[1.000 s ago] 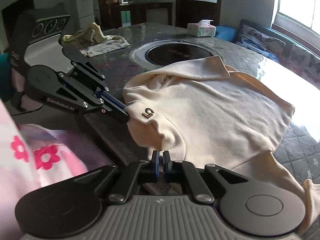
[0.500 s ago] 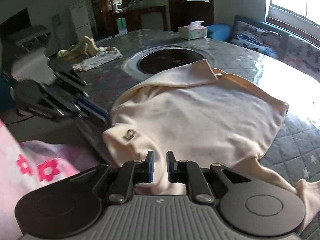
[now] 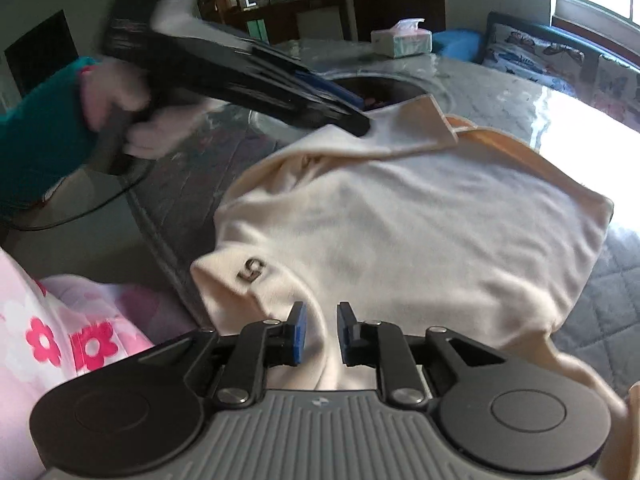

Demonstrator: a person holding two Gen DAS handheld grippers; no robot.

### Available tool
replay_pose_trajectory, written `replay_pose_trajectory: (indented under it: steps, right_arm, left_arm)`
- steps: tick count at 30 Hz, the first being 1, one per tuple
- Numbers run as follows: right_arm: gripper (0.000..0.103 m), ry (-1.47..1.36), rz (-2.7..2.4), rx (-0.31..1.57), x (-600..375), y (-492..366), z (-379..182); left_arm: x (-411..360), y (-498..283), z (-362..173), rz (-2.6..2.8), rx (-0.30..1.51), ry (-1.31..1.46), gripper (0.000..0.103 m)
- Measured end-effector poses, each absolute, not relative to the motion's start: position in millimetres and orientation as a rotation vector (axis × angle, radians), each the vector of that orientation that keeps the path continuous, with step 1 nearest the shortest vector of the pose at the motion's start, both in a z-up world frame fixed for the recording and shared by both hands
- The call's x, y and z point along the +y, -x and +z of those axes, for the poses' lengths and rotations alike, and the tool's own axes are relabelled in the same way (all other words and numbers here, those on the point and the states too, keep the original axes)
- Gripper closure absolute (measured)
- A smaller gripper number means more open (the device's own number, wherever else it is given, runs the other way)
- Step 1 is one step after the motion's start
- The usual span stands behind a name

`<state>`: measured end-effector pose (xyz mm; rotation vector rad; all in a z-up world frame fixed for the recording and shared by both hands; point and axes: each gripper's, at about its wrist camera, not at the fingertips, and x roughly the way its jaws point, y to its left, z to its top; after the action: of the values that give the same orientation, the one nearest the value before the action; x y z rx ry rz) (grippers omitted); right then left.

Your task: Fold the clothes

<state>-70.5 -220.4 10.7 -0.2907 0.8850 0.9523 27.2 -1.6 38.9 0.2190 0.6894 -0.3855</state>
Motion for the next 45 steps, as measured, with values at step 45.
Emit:
replay_pose_trajectory:
  steps: [45]
  right_arm:
    - [0.069,0.29,0.871,0.857,-212,54,6]
  left_arm:
    - [209,37,54,0.168,0.503,0.197,0.098]
